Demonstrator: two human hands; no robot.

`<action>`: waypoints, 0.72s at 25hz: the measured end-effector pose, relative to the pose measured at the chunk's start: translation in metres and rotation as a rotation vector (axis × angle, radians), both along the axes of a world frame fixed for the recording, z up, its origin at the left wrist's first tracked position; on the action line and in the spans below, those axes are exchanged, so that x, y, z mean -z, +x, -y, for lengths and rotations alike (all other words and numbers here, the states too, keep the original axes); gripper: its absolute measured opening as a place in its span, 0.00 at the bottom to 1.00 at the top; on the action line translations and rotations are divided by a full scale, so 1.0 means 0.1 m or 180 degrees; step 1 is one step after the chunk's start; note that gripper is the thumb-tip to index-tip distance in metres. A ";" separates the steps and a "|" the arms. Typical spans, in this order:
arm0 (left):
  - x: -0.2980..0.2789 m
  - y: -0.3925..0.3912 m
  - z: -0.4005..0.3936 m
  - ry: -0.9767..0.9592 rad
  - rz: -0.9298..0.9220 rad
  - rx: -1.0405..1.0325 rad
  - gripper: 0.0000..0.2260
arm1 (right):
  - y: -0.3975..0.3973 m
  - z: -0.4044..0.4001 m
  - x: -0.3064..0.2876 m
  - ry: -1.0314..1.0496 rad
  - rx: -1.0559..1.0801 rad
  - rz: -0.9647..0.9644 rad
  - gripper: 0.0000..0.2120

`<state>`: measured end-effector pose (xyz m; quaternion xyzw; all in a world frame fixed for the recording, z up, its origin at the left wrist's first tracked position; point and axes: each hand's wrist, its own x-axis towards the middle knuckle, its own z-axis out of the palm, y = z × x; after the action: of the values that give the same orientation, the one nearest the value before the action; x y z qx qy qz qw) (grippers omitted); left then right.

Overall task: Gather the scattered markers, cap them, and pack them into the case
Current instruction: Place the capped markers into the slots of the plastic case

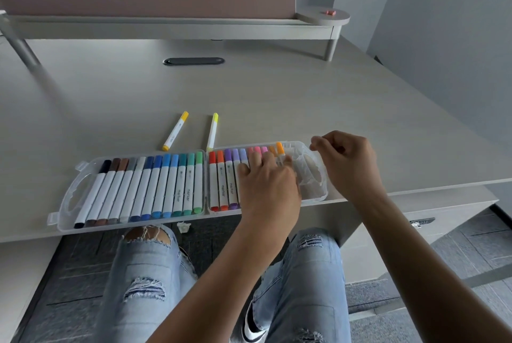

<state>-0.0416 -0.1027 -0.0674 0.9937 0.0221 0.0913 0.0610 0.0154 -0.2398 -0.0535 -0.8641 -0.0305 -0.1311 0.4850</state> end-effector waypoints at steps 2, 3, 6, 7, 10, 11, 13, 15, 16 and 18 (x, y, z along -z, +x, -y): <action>0.00 -0.03 -0.03 -0.0015 -0.0040 0.0032 0.20 | 0.06 -0.11 -0.10 0.0059 -0.0077 -0.0003 0.11; -0.01 -0.04 -0.04 -0.0033 -0.0042 0.0085 0.21 | 0.11 -0.17 -0.15 0.0071 -0.0097 -0.0028 0.11; 0.02 -0.07 -0.15 -0.0325 0.0121 0.0307 0.20 | 0.28 -0.43 -0.21 -0.0003 -0.0201 -0.0103 0.11; 0.01 -0.07 -0.22 -0.0551 0.0251 0.0369 0.18 | 0.35 -0.54 -0.22 -0.0041 -0.0266 -0.0117 0.11; -0.03 -0.02 -0.50 -0.1287 0.0636 0.0318 0.11 | 0.61 -0.83 -0.23 -0.0337 -0.0392 -0.0284 0.10; -0.04 -0.01 -0.59 -0.1450 0.0726 0.0261 0.10 | 0.71 -0.86 -0.22 -0.0494 -0.0385 -0.0388 0.09; -0.05 0.02 -0.75 -0.1576 0.0826 0.0156 0.10 | 0.83 -0.83 -0.15 -0.0877 -0.0370 -0.0583 0.07; -0.02 0.08 -0.86 -0.1600 0.0823 0.0074 0.10 | 0.80 -0.76 -0.05 -0.1312 -0.0328 -0.0563 0.06; -0.01 0.11 -0.88 -0.1600 0.0814 0.0045 0.10 | 0.74 -0.72 -0.01 -0.1443 -0.0312 -0.0461 0.06; -0.01 0.14 -0.85 -0.1537 0.0790 0.0003 0.10 | 0.61 -0.66 0.05 -0.1486 -0.0304 -0.0212 0.05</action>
<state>-0.0275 -0.0181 -0.0660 0.9316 0.0351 0.2045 0.2985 0.0759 -0.1736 -0.0582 -0.9542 -0.0848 -0.0688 0.2784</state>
